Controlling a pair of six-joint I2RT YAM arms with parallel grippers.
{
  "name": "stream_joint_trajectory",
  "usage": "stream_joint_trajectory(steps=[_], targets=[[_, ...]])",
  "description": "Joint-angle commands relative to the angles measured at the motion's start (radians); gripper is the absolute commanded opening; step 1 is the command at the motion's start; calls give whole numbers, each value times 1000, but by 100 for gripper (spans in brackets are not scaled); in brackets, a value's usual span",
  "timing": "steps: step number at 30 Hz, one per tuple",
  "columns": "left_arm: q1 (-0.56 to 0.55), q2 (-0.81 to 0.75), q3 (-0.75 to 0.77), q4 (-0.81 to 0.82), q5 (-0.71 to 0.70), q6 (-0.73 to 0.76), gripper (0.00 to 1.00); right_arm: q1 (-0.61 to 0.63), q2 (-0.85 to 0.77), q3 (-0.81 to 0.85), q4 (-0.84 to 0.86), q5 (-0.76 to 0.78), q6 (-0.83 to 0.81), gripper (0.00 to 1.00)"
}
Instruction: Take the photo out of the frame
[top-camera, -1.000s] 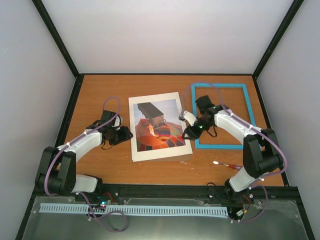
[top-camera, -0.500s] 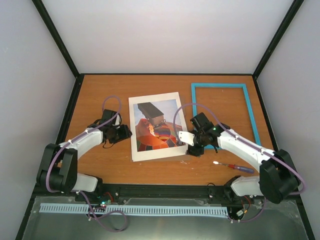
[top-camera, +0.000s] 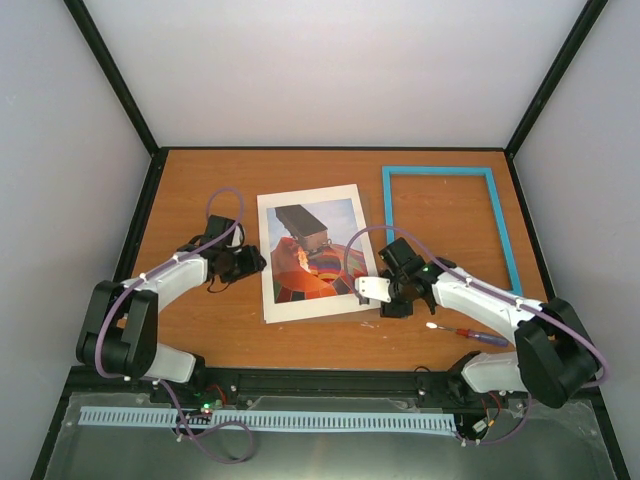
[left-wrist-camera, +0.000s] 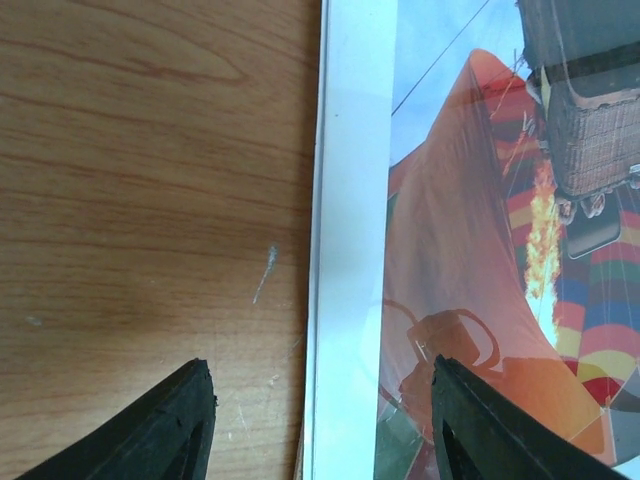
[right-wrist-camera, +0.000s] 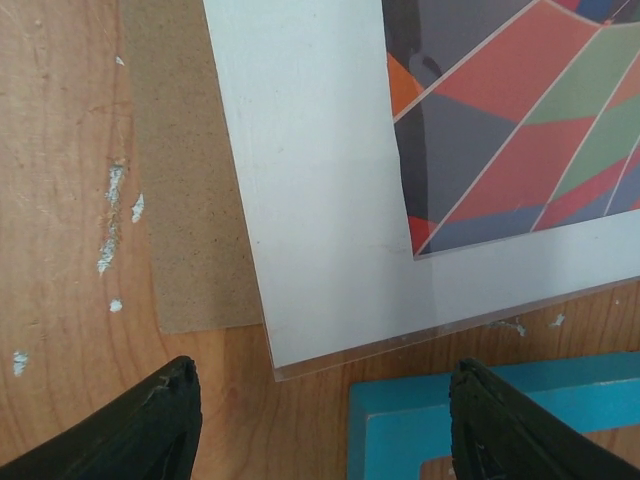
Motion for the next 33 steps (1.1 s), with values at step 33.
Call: stream_joint_trajectory(steps=[33], targets=[[-6,10,-3,52,29,-12,60,31,117,-6,174,144,15,60]])
